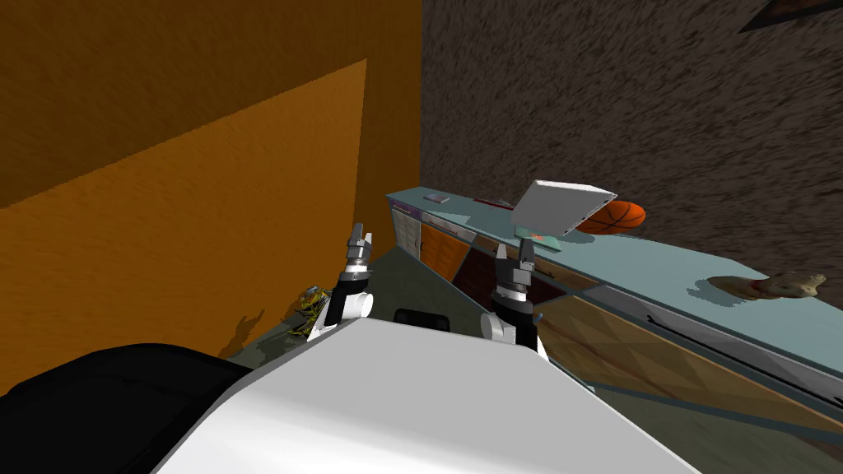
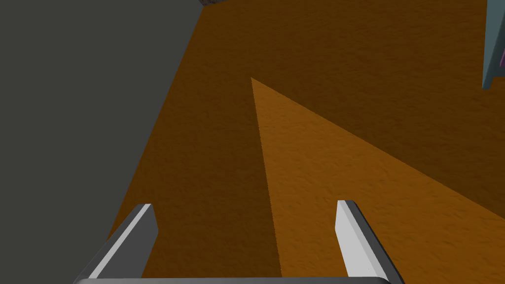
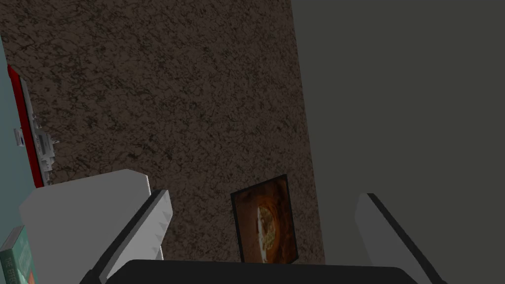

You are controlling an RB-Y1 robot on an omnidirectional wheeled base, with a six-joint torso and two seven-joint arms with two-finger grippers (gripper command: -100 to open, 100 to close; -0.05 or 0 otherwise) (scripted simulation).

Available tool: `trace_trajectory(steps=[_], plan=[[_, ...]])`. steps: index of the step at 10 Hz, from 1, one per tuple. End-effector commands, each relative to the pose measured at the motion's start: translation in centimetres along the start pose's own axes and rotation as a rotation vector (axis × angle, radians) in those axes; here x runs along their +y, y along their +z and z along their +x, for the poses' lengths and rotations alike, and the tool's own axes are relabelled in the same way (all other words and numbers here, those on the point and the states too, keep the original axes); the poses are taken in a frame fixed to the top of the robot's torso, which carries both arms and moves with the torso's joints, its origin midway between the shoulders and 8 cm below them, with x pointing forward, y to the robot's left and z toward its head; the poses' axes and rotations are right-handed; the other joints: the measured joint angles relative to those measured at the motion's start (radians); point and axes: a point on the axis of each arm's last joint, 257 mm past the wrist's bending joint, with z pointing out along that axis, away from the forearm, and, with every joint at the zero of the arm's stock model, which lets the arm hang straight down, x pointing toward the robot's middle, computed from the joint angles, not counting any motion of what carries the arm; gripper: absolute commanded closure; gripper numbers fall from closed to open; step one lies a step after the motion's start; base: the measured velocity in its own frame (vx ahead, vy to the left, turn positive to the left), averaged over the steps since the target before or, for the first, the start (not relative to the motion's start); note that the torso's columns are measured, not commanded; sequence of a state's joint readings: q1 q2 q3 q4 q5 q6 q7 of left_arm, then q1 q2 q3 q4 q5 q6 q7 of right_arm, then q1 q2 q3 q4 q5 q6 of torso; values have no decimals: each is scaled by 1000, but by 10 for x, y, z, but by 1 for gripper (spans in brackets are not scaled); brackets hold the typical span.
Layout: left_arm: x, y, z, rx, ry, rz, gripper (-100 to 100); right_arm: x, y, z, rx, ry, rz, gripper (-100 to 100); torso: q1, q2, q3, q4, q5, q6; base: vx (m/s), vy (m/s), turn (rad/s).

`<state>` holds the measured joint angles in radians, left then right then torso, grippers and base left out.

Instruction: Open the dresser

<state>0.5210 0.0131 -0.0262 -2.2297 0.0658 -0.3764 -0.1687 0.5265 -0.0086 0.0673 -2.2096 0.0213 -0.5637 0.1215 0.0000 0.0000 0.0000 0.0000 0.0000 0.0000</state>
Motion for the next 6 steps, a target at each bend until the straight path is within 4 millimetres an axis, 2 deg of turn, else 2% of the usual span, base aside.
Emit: trace_trajectory(steps=[1,6], plan=[[0,0,0,0,0,0,0,0,0,0,0,0,0,0,0,40,-82,41,0,0,0,0,0],[0,0,0,0,0,0,0,0,0,0,0,0,0,0,0,396,-792,396,0,0,0,0,0]])
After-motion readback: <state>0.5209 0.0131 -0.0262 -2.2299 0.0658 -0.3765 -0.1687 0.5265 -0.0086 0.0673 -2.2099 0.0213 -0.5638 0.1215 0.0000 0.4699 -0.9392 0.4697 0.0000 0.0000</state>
